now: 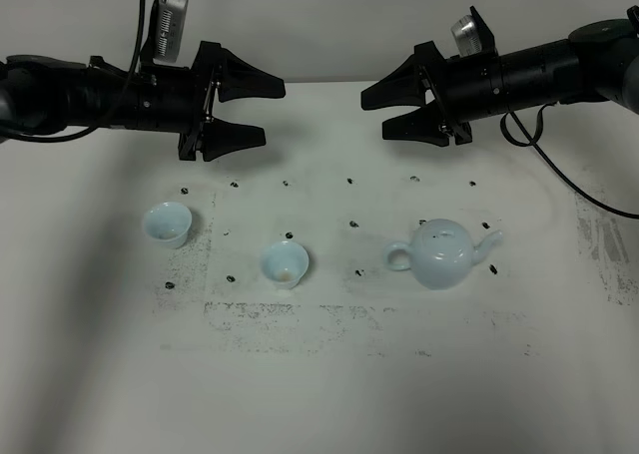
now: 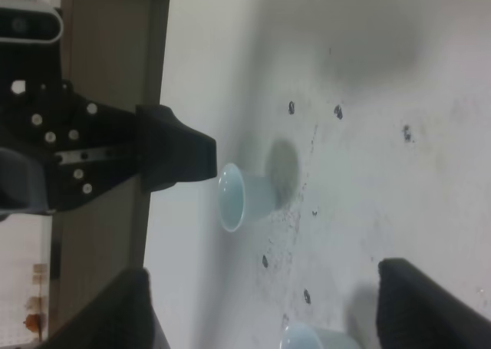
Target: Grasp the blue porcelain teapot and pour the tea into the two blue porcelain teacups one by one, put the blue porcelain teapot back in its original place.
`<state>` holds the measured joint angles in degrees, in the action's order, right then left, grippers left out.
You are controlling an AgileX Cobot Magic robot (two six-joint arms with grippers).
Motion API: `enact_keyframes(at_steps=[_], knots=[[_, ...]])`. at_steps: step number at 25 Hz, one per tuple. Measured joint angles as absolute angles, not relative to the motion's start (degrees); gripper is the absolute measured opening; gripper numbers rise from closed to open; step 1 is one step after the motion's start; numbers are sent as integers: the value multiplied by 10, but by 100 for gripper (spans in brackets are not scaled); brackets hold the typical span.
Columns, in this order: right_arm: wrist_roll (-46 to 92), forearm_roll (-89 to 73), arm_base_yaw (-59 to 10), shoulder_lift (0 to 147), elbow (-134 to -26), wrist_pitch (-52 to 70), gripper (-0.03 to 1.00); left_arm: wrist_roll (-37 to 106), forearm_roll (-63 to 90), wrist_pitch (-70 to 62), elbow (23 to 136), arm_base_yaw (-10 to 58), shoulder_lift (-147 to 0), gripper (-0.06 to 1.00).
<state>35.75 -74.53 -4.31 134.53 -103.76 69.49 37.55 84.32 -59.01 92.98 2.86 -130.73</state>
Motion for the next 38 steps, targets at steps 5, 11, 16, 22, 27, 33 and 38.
enact_keyframes(at_steps=[5, 11, 16, 22, 27, 33, 38], knots=[[356, -745, -43, 1345, -1038, 695, 59, 376, 843, -591, 930, 29, -1307, 72], [356, -745, -43, 1345, -1038, 695, 59, 376, 843, -591, 930, 29, -1307, 72], [356, -745, -43, 1345, -1038, 695, 59, 376, 843, -594, 930, 29, -1307, 72], [357, -745, -43, 1345, -1038, 695, 59, 365, 843, -611, 959, 13, -1307, 72], [357, -745, -43, 1345, -1038, 695, 58, 303, 785, -621, 1037, -26, -1306, 72], [357, -746, -43, 1345, -1038, 695, 58, 166, 444, -620, 1155, -26, -1306, 72], [357, -746, -43, 1345, -1038, 695, 58, 14, 202, -633, 1236, -26, -1306, 72]])
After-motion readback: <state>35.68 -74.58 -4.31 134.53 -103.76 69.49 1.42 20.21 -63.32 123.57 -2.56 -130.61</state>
